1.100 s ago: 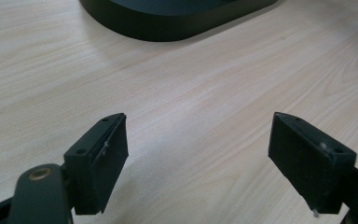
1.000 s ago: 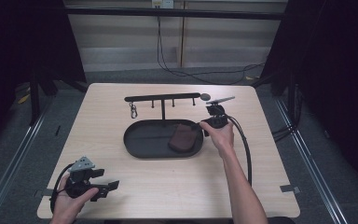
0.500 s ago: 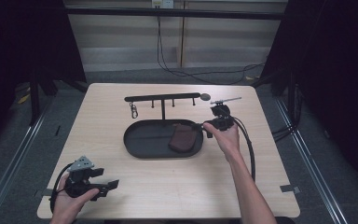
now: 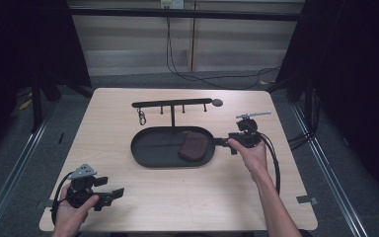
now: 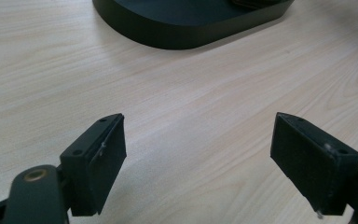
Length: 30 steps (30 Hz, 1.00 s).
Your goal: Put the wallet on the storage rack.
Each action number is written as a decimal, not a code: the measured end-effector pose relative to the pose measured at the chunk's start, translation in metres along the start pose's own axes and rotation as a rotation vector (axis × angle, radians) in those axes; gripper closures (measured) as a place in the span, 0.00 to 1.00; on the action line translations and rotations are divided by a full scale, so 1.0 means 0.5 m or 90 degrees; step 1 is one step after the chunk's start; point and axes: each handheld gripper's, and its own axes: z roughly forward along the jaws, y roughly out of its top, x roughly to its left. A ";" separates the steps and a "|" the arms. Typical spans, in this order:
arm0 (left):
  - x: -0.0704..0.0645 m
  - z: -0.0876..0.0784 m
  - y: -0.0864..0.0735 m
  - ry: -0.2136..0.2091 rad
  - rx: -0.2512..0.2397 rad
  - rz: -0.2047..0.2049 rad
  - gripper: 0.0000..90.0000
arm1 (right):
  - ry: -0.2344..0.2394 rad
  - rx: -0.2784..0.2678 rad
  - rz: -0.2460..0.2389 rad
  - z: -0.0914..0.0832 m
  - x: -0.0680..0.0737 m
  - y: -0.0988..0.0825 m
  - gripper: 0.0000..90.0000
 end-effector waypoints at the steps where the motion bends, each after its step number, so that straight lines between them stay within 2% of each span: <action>1: 0.001 0.000 0.000 0.000 0.000 0.001 0.20 | -0.005 0.005 0.001 -0.004 -0.002 -0.004 0.15; 7: 0.000 0.001 -0.001 0.000 0.009 0.009 0.20 | -0.013 -0.005 0.000 -0.036 -0.010 -0.030 0.16; 15: -0.001 0.001 -0.001 0.002 0.007 0.005 0.20 | -0.033 -0.011 -0.012 -0.077 -0.014 -0.065 0.16; 19: -0.001 0.000 -0.001 0.003 0.005 0.006 0.20 | -0.049 -0.022 -0.024 -0.102 -0.012 -0.084 0.21; 23: -0.001 0.000 -0.001 0.004 0.005 0.006 0.20 | -0.060 -0.024 -0.030 -0.119 -0.014 -0.112 0.21; 30: -0.001 0.001 -0.001 0.006 0.007 0.006 0.20 | -0.086 -0.026 -0.008 -0.146 -0.037 -0.163 0.22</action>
